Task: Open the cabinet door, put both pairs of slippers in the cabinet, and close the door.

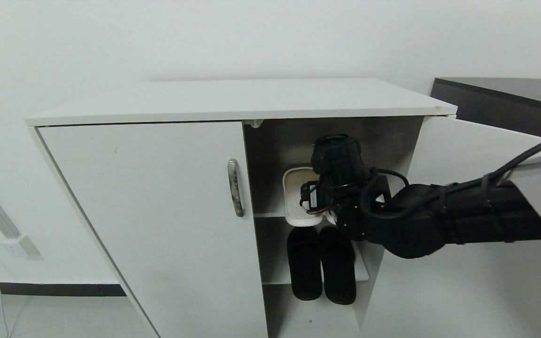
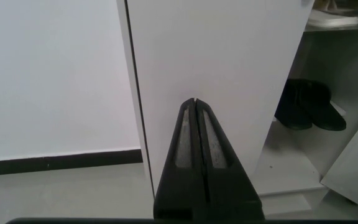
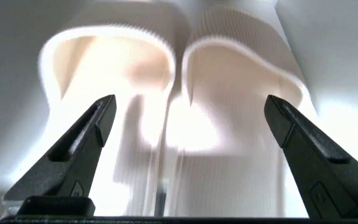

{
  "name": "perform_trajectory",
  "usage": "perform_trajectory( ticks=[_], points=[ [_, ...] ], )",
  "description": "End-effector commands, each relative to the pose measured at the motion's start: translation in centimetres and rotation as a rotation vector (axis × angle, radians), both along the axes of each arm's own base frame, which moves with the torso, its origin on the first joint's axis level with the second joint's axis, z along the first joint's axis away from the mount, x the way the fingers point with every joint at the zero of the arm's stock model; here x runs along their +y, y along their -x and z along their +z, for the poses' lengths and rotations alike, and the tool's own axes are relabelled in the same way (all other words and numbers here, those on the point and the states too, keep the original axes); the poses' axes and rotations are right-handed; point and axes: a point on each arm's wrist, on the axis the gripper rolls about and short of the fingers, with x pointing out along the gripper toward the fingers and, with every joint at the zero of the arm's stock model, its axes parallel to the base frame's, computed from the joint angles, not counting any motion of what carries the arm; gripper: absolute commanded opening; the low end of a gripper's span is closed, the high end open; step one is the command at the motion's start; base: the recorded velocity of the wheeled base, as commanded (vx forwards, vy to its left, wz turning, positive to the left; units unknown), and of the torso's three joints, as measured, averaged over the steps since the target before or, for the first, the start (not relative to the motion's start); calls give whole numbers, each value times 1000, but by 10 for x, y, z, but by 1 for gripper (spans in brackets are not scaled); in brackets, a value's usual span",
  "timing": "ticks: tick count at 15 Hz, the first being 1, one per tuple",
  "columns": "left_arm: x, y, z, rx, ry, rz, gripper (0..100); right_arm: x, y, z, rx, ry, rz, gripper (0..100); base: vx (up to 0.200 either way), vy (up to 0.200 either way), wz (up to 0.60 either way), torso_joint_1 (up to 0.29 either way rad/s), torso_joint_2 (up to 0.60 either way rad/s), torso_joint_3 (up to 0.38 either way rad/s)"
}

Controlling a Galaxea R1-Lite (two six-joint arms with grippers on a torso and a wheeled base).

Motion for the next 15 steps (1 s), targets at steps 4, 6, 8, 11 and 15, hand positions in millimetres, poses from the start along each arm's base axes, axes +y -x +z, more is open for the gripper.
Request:
perform_trajectory(
  ticks=[4,6,8,11,15],
  points=[
    [0,0,0,0,0,0,0,-23,69,26,1,-37,88,100,0,0,0,0,0,0],
    [0,0,0,-1,0,0,0,-31,88,23,18,-53,117,100,0,0,0,0,0,0],
    [0,0,0,0,0,0,0,-40,99,20,17,-80,132,100,0,0,0,0,0,0],
    [0,0,0,0,-2,0,0,-46,115,15,5,-117,205,100,0,0,0,0,0,0],
    [0,0,0,0,-3,0,0,-43,123,12,3,-113,241,0,0,0,0,0,0,0]
  ],
)
